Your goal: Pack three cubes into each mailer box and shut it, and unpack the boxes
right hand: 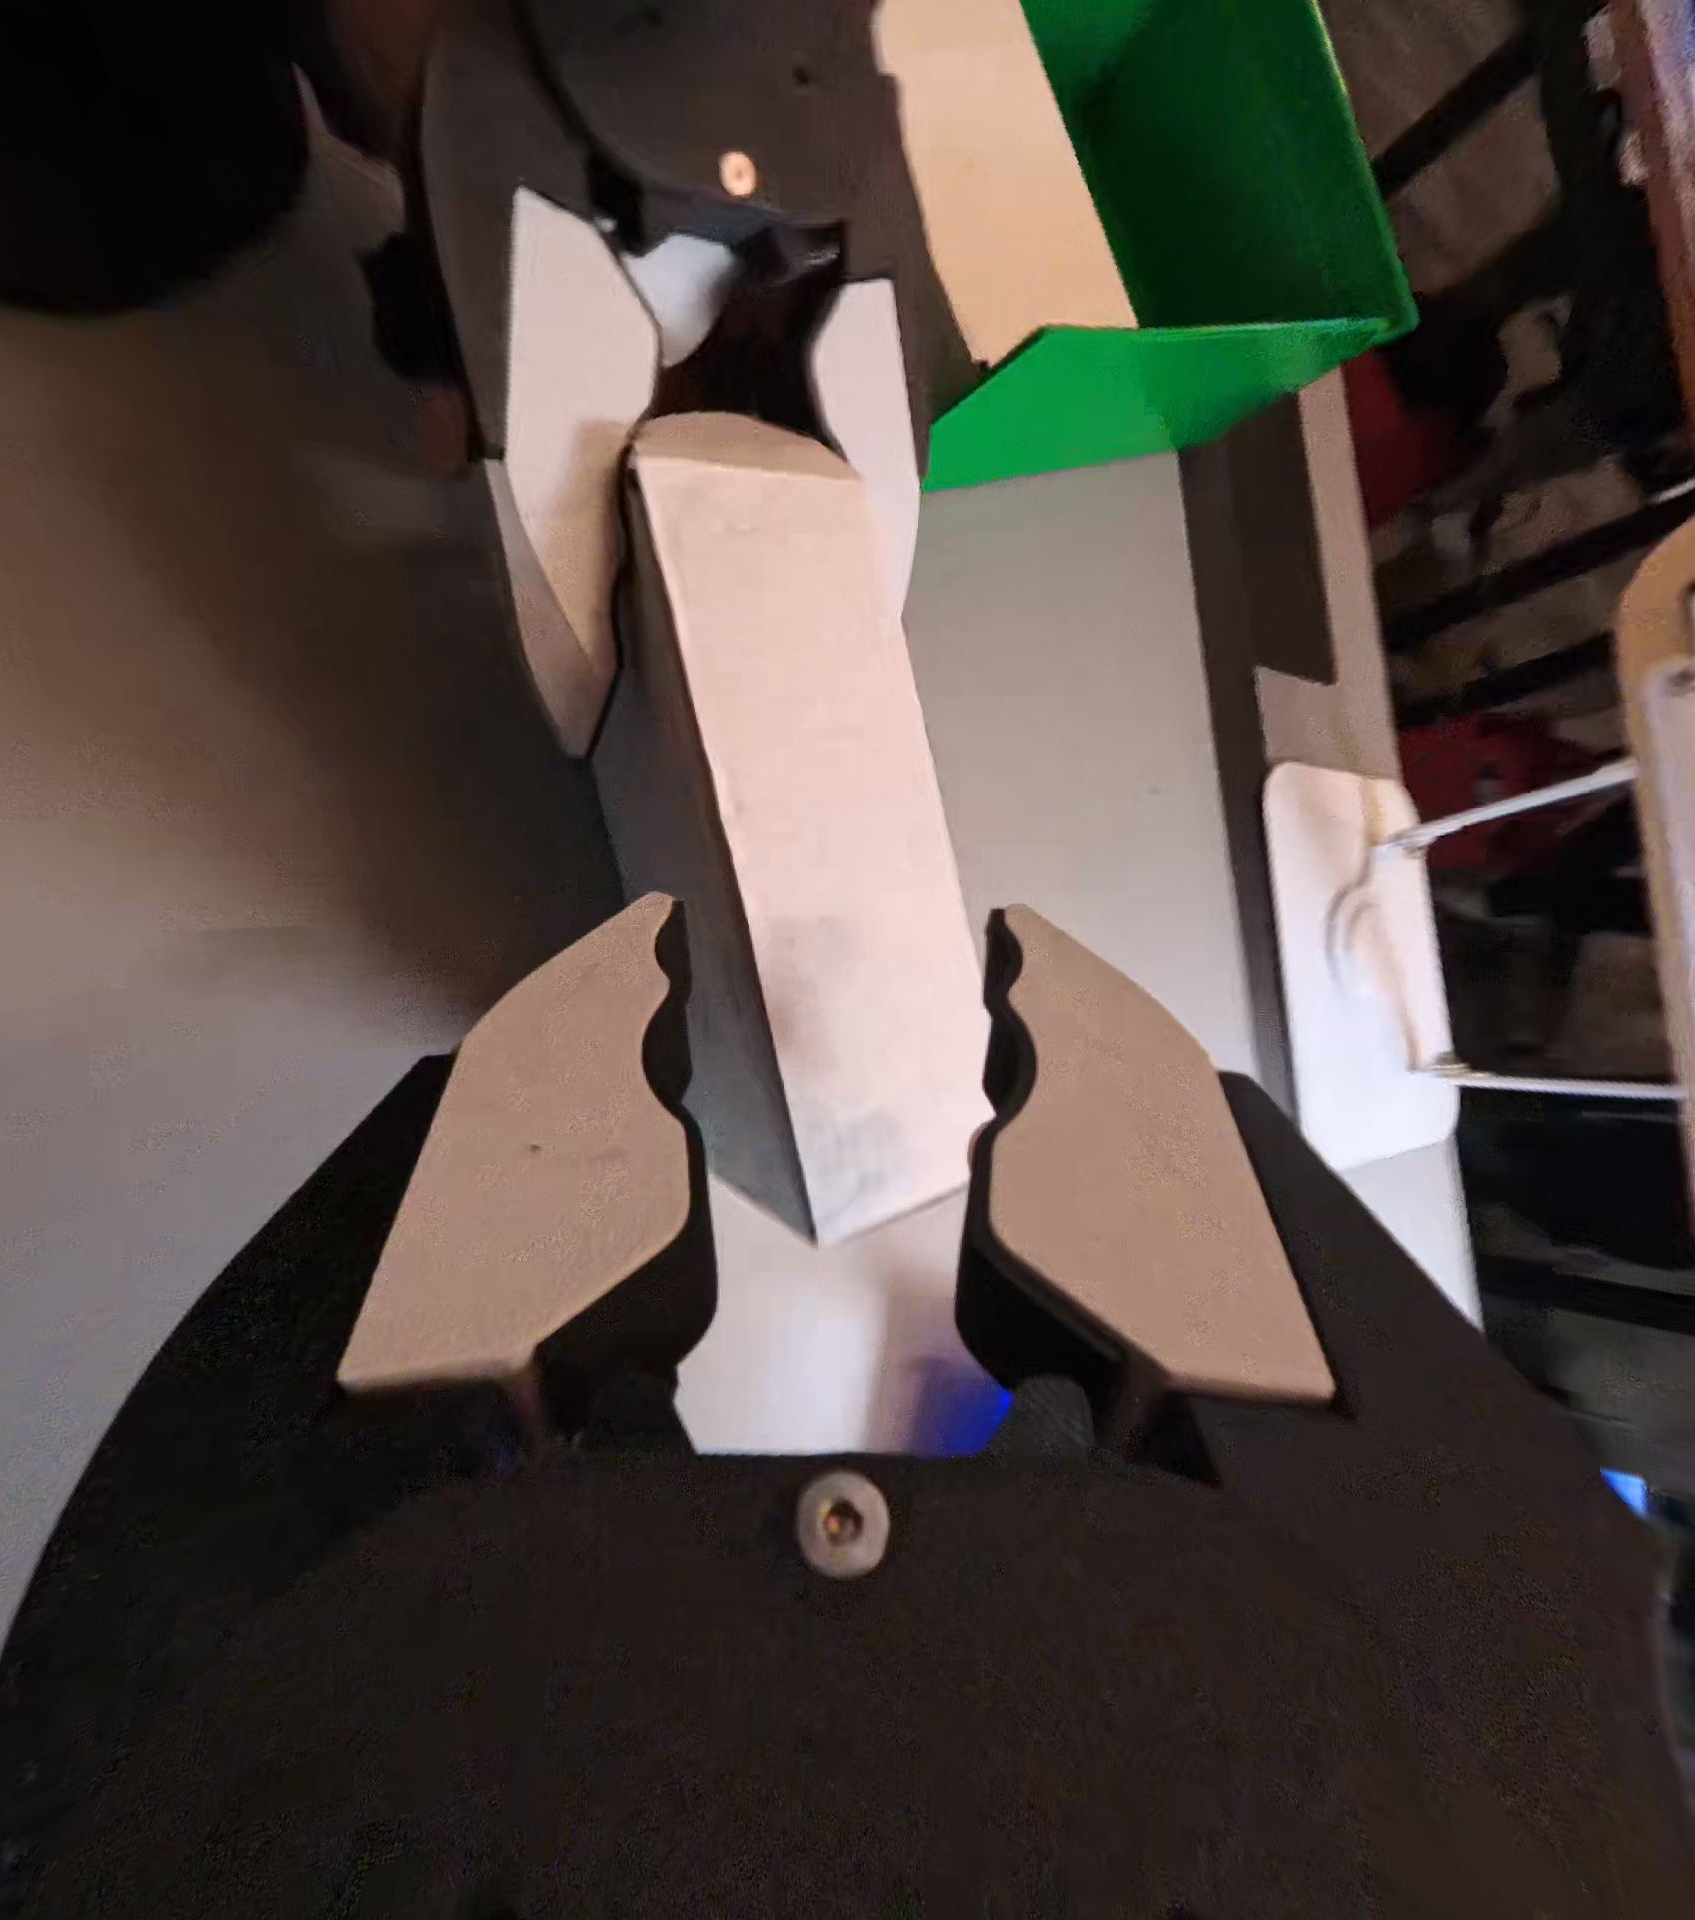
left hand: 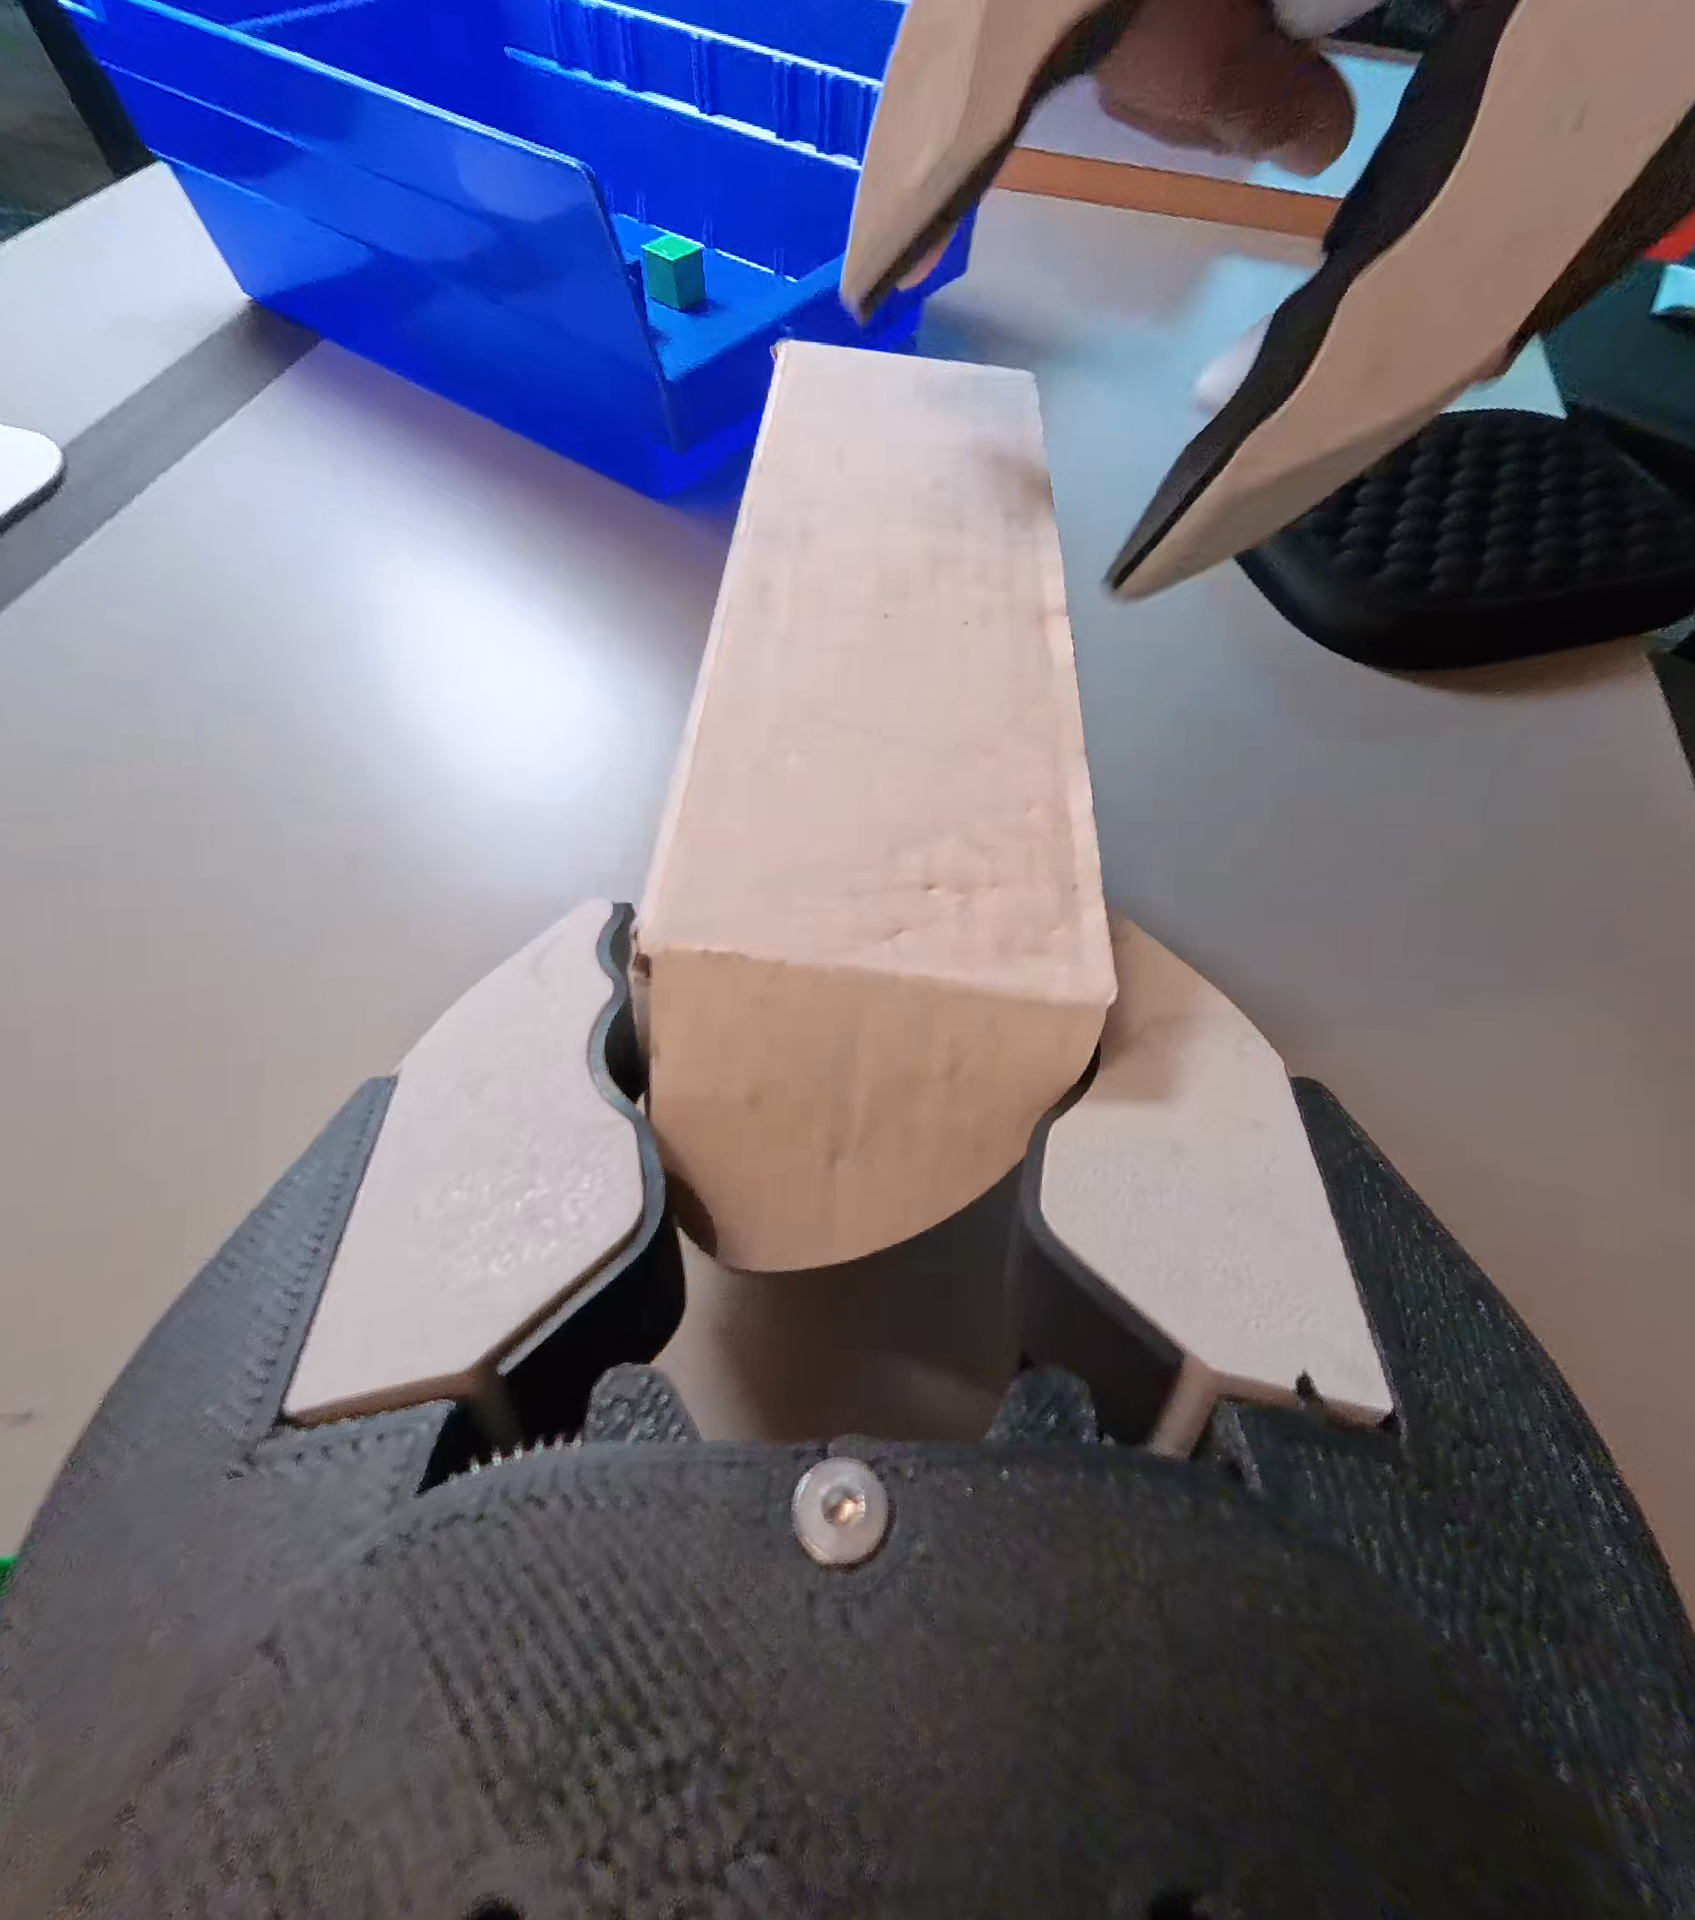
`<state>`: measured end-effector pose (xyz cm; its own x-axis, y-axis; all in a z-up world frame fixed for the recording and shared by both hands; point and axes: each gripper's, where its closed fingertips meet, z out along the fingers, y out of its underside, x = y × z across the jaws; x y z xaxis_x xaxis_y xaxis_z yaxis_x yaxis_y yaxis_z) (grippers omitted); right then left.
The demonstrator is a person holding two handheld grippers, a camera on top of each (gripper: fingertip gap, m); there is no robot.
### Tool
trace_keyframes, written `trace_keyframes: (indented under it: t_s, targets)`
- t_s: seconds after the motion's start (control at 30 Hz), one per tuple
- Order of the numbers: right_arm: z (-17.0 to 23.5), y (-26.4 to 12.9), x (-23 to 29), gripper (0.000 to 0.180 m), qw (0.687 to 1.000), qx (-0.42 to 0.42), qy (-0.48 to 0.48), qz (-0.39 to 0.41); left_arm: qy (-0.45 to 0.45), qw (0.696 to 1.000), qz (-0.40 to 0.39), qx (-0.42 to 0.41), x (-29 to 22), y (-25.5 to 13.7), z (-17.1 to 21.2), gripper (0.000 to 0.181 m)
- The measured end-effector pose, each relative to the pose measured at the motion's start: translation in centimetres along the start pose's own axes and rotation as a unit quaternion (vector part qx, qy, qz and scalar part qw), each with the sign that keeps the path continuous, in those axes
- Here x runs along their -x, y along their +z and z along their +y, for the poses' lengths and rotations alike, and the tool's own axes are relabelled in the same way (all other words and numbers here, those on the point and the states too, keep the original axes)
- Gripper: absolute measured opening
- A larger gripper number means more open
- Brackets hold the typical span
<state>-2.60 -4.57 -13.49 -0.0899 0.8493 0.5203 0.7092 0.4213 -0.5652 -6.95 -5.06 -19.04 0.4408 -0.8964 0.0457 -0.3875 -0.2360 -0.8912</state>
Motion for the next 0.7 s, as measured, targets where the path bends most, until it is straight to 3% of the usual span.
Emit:
trace_keyframes:
  t_s: [0.3,0.5,0.7]
  targets:
    - [-1.5,1.0,-0.3,0.027,0.987,0.011,-0.134,0.087,-0.019,0.999,0.036,0.018,-0.7,0.7,0.9,0.073]
    - [-1.6,1.5,0.0,0.008,0.931,0.038,-0.311,0.187,0.014,0.999,0.015,0.031,-0.2,0.4,0.8,0.072]
    - [-2.0,0.4,0.3,0.002,0.984,0.023,-0.163,0.071,0.161,0.984,-0.068,0.046,0.8,-0.1,0.9,0.073]
